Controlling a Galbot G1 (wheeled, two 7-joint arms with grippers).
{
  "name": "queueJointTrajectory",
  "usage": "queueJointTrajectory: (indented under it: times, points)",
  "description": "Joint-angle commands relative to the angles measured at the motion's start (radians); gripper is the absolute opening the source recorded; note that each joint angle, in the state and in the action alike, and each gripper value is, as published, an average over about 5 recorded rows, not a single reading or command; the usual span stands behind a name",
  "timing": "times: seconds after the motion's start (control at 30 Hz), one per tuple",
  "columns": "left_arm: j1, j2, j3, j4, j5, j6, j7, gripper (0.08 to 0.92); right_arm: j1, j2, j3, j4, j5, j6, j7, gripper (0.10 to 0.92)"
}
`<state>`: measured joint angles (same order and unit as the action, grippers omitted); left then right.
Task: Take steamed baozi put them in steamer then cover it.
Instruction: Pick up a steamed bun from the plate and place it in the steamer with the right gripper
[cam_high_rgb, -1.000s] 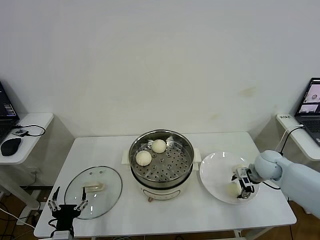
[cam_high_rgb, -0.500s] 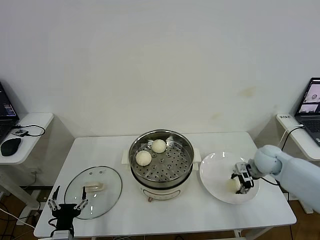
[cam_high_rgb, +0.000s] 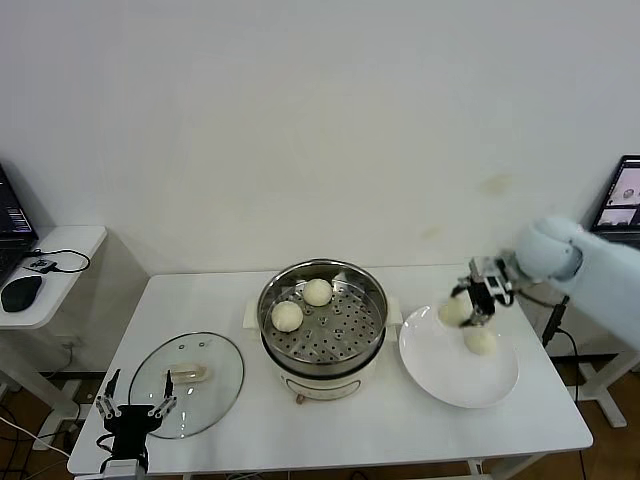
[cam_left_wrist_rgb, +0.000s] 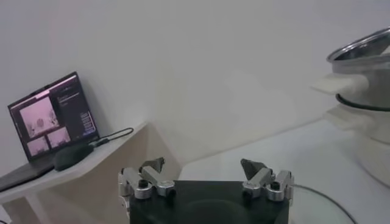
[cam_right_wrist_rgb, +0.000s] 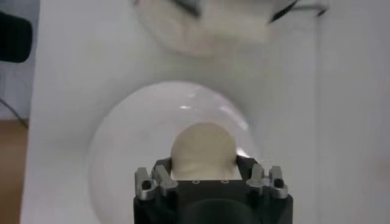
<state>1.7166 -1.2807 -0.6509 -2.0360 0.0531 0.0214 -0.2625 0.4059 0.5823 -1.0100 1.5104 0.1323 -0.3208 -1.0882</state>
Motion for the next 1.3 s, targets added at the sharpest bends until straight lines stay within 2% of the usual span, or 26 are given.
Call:
queueJointTrajectory:
  times: [0.03, 0.3, 0.5, 1.03, 1.3]
  points:
    - [-0.002, 0.001, -0.003, -0.001, -0.004, 0.001, 0.001, 0.823, 0.320, 0.223, -0.191, -0.005, 0.150, -0.017, 0.028, 0.662]
    - [-0.001, 0.001, -0.024, 0.003, -0.018, 0.000, 0.001, 0.823, 0.221, 0.459, -0.207, -0.060, 0.197, 0.032, 0.096, 0.662]
    - [-0.003, -0.003, -0.043, 0.003, -0.028, 0.001, 0.001, 0.823, 0.143, 0.557, -0.237, -0.097, 0.179, 0.144, 0.106, 0.662]
    - [-0.008, -0.020, -0.051, 0.000, -0.030, 0.000, -0.002, 0.823, 0.080, 0.572, -0.318, -0.097, -0.033, 0.435, 0.090, 0.670]
    - [-0.010, -0.023, -0.049, 0.003, -0.032, -0.001, -0.004, 0.823, 0.094, 0.578, -0.330, -0.089, -0.030, 0.481, 0.065, 0.678]
